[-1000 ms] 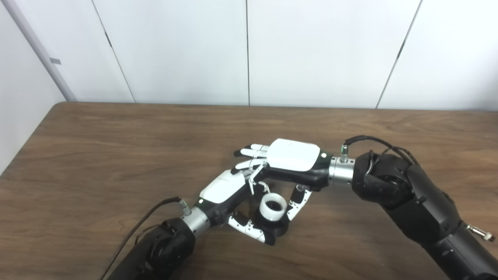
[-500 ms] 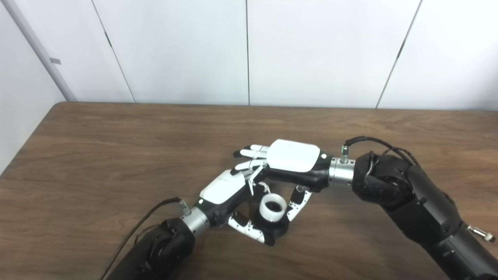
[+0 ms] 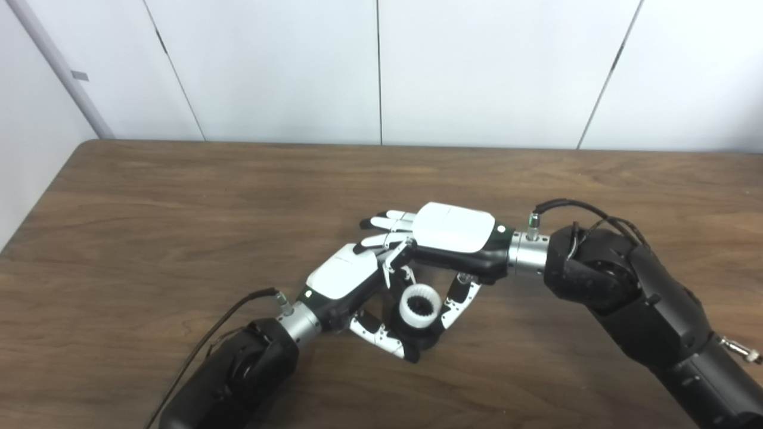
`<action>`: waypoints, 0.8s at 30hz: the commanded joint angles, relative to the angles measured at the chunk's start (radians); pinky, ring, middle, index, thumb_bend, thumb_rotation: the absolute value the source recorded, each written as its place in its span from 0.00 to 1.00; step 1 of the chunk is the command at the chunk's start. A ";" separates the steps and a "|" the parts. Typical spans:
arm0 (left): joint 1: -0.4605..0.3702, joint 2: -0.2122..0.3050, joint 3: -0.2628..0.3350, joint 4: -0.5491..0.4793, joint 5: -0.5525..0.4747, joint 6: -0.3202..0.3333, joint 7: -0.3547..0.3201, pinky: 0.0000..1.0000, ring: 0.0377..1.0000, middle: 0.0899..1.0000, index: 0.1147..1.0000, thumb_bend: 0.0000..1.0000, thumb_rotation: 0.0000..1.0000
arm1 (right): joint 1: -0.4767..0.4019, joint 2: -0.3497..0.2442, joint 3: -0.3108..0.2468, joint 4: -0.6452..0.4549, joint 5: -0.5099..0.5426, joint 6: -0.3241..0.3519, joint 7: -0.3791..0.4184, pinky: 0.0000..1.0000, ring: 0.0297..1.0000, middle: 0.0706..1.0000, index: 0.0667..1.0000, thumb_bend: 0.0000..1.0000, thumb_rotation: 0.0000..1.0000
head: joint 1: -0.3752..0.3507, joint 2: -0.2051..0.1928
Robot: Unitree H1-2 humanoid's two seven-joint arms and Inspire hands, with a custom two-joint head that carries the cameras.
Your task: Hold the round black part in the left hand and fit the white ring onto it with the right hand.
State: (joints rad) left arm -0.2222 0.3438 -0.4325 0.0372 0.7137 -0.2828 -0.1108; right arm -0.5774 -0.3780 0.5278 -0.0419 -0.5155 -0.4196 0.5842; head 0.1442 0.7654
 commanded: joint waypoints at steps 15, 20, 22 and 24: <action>-0.024 -0.010 -0.016 0.046 0.054 -0.010 0.022 1.00 1.00 0.87 0.41 0.52 0.05 | 0.009 -0.050 0.051 -0.016 0.015 0.044 0.077 1.00 1.00 0.93 0.45 0.52 0.15 | 0.008 -0.014; -0.023 -0.014 -0.019 0.046 0.061 -0.002 0.022 1.00 1.00 0.87 0.41 0.52 0.05 | 0.002 -0.059 0.055 -0.011 0.022 0.033 0.076 1.00 1.00 0.95 0.50 0.76 0.16 | 0.012 -0.018; -0.024 -0.016 -0.021 0.044 0.068 0.004 0.018 1.00 1.00 0.87 0.41 0.52 0.05 | 0.002 -0.062 0.056 -0.010 0.025 0.026 0.074 1.00 1.00 0.95 0.54 0.95 0.17 | 0.016 -0.018; -0.024 -0.020 -0.022 0.045 0.073 0.003 0.023 1.00 1.00 0.87 0.41 0.52 0.06 | 0.002 -0.066 0.058 -0.011 0.022 0.024 0.073 1.00 1.00 0.96 0.56 0.99 0.17 | 0.016 -0.018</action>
State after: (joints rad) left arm -0.2313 0.3196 -0.4396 0.0706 0.7460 -0.2876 -0.0721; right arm -0.5719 -0.4212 0.5648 -0.0609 -0.4850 -0.3710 0.6017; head 0.1595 0.7470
